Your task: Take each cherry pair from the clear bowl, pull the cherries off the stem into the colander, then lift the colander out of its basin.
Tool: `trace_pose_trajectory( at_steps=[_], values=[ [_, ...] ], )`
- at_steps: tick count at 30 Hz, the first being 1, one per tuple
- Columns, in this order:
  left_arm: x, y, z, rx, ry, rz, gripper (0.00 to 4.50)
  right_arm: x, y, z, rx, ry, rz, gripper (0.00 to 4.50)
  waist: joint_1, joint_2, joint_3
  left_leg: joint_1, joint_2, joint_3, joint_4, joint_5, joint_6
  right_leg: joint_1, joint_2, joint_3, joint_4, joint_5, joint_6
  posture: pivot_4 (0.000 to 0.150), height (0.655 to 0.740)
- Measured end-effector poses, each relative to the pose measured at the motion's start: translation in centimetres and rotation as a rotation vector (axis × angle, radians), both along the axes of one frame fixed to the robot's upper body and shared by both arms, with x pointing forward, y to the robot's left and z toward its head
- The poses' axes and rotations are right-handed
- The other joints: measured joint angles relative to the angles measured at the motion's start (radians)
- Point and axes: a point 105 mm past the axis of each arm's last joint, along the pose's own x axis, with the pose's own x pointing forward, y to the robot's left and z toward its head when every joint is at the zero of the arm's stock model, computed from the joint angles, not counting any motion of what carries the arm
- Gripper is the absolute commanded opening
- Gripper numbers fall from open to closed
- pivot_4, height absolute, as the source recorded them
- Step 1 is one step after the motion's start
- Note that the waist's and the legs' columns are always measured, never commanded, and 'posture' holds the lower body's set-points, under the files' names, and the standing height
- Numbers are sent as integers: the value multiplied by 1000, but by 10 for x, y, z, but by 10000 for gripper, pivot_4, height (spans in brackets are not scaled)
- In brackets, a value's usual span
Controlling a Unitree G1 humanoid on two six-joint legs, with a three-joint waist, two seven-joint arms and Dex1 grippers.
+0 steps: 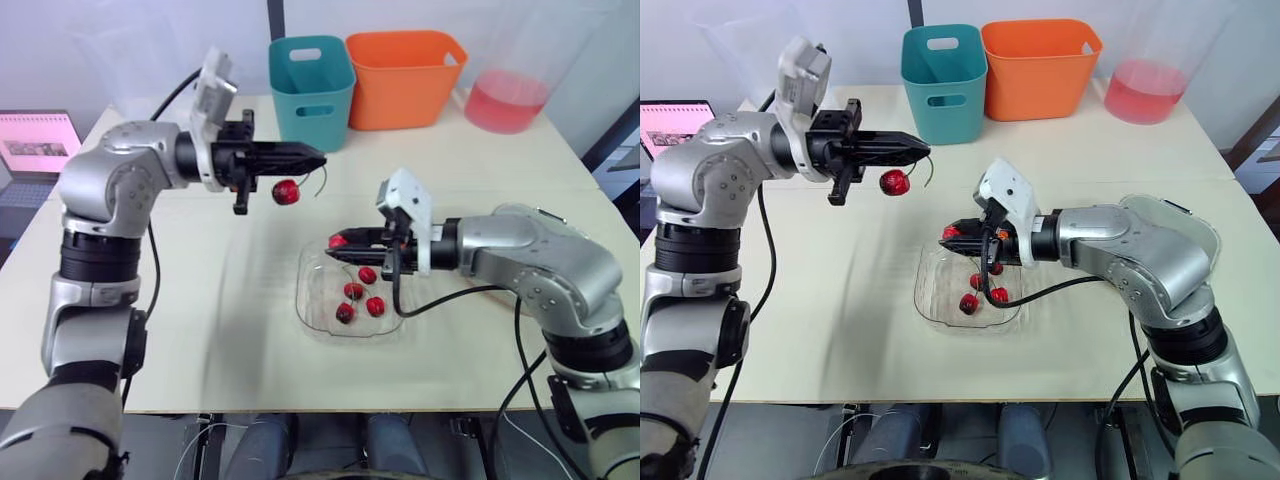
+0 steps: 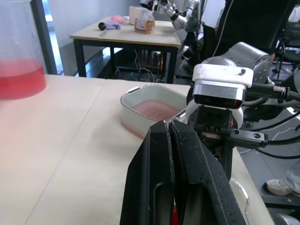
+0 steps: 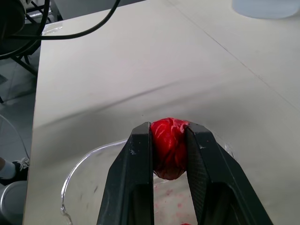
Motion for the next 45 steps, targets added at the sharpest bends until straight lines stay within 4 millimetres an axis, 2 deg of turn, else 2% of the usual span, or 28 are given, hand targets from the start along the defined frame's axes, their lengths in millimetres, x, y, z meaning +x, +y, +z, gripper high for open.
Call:
trace_pose_trajectory(
  at_steps=[4, 7, 9, 11, 14, 19, 21, 25, 26, 31, 34, 36, 39, 40, 42, 45],
  values=[
    [0, 2, -5, 4, 10, 6, 0, 9, -36, 18, 14, -54, -128, 8682, 6, 0, 0, 0, 0, 0, 0, 0, 0, 1, 0, 0, -1, 0, 0, 1500, 7400],
    [0, 3, -13, 6, 21, 11, 0, 18, -95, 29, 0, -87, -343, 8682, 12, -1, 0, 0, 0, -1, 1, -1, 2, 3, 0, -1, -3, 0, 0, 1500, 7400],
    [-1, 4, -16, 6, 22, 14, 0, 20, -142, 22, -80, -86, -503, 8682, 15, -1, 0, 0, -1, 0, 0, -1, 3, 4, 0, -1, -4, 0, 0, 1500, 7400],
    [0, 5, -19, 6, 30, 19, 0, 18, -177, 12, -139, -67, -612, 8682, 9, -1, 0, 0, -1, 0, 0, -2, 3, 4, 0, -1, -4, 0, 0, 1500, 7400],
    [0, 2, -20, -3, 25, 11, 0, 13, -210, 1, -174, -31, -706, 8682, -1, 0, 0, 2, 0, 2, 0, -2, 3, 4, 0, 0, -3, 0, 0, 1500, 7400],
    [0, 0, -21, -2, 10, 9, 0, 15, -238, -9, -239, -49, -798, 8682, -1, 0, 0, 2, 0, 2, 0, -2, 3, 4, 2, 1, -3, 0, 0, 1500, 7400],
    [1, 0, -21, 1, 6, 13, 0, 18, -244, -14, -271, -56, -815, 15183, 2, 0, 0, 2, 0, 2, 1, -1, 2, 5, 1, 1, -3, 0, 0, 1500, 7400],
    [1, 0, -21, 3, 4, 16, 0, 20, -253, -21, -300, -53, -840, 34119, 5, 0, 0, 2, 0, 2, 1, -1, 2, 5, 1, 1, -3, 0, 0, 1500, 7400],
    [1, 0, -21, 3, 4, 16, 0, 22, -254, -20, -296, -56, -844, 34119, 5, 0, 0, 2, 0, 2, 1, -1, 2, 5, 1, 1, -3, 0, 0, 1500, 7400],
    [2, 1, -21, 1, 3, 27, 0, 28, -250, 0, -231, -93, -841, 34119, 3, 0, 0, 2, 0, 2, 1, -1, 1, 5, 1, 1, -3, 0, 0, 1500, 7400],
    [3, 1, -21, -3, 5, 34, 0, 29, -229, 22, -97, -90, -771, 34119, 0, 0, 0, 2, 1, 1, 1, -1, 1, 5, 2, 1, -3, 0, 0, 1500, 7400],
    [3, 2, -18, -16, 18, 35, 0, 25, -193, 34, 30, -62, -636, 34119, -2, 0, 0, 2, 2, 0, 1, -1, 1, 5, 2, 0, -3, 0, 0, 1500, 7400],
    [-2, 0, -4, -66, 39, 8, 0, 12, -115, 36, 216, 26, -339, 43040, -2, -1, 1, 2, 5, -1, 1, -1, 1, 5, 3, 0, -4, 0, 0, 1500, 7400],
    [-4, -1, 0, -75, 37, -3, 0, 8, -94, 32, 251, 64, -269, 44421, 0, -1, 1, 1, 5, -1, 1, -1, 1, 5, 3, 0, -4, 0, 0, 1500, 7400],
    [-8, -3, 7, -89, 34, -22, 0, 1, -63, 21, 290, 139, -172, 44421, 6, -1, 0, 1, 3, -2, 1, 0, -1, 5, 2, 0, -4, 0, 0, 1500, 7400],
    [-10, -2, 8, -98, 45, -23, 0, -1, -29, 16, 349, 178, -104, 44421, 6, -1, 0, 1, 1, -3, 2, 1, -1, 5, 0, 0, -4, 0, 0, 1500, 7400]
  ],
)
